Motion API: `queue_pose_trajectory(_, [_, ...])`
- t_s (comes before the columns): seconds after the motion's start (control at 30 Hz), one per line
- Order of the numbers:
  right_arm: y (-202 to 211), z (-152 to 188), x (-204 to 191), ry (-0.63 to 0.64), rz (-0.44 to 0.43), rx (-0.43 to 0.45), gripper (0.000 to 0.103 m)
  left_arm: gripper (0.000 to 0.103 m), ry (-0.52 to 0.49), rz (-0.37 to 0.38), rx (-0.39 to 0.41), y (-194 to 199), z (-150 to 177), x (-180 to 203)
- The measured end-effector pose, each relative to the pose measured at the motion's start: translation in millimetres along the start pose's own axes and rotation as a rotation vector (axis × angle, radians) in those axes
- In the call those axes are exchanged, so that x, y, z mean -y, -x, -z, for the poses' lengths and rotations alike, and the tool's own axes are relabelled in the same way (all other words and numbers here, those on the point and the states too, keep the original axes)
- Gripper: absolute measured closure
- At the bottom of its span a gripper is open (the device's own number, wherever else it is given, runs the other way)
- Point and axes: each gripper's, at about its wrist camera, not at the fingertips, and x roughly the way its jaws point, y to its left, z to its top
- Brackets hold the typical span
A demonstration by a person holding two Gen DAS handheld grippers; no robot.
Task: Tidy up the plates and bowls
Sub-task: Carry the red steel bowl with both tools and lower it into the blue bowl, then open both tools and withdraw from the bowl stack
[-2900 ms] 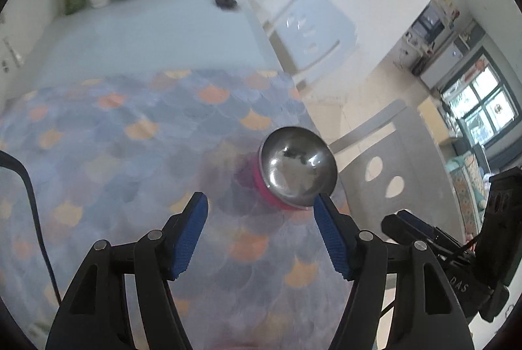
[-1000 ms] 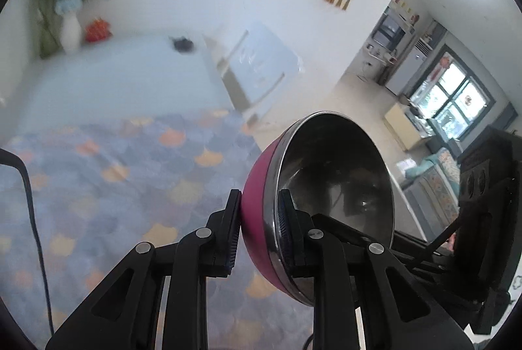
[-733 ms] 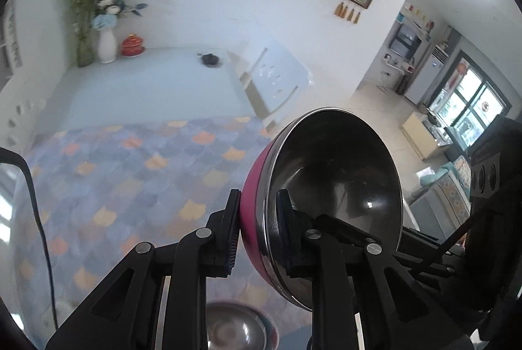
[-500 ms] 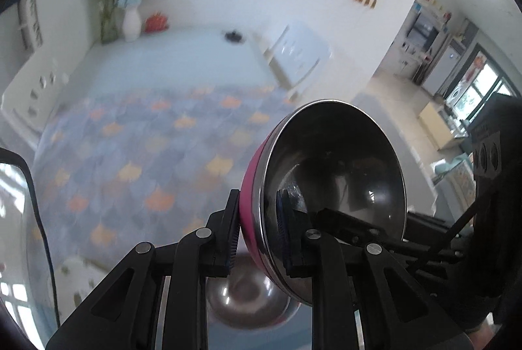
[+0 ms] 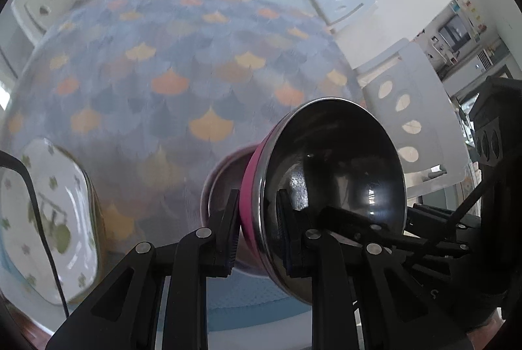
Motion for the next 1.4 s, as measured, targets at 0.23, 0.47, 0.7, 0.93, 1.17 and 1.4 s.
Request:
queue_pose_trajectory(0.23, [-11.6,5.4,2.7,-0.013,0.041,-0.017,0.07,0.086,-0.04,-0.086,0.004,-13.6,14.0,6.9])
queue_pose_trajectory(0.47, [-11.7,8.0,4.4,-0.02,0.04,-0.02,0.07,0.086,-0.006,-0.072,-0.028,-23.4,15.2,-2.6])
queue_pose_trajectory(0.7, [-13.4,7.1,5.5,-0.023,0.034,-0.025,0.07,0.086,-0.019,-0.085,-0.022,-26.6,11.7,-1.6])
queue_pose_trajectory(0.93, [-8.6,3.5,9.6,-0.033,0.02,-0.01,0.07,0.081,0.006,-0.065,-0.023,-25.7,9.3,-8.1])
queue_pose_trajectory(1.17, [-7.6,1.9,13.9,-0.043,0.012,-0.014,0.07,0.074,0.005,-0.082,0.02,-10.4,6.0,-9.5])
queue_pose_trajectory(1.4, [-8.6,2.0,7.0,-0.014,0.012,-0.018,0.07,0.074,0.048,-0.089,0.021,-11.8,6.9,-22.9])
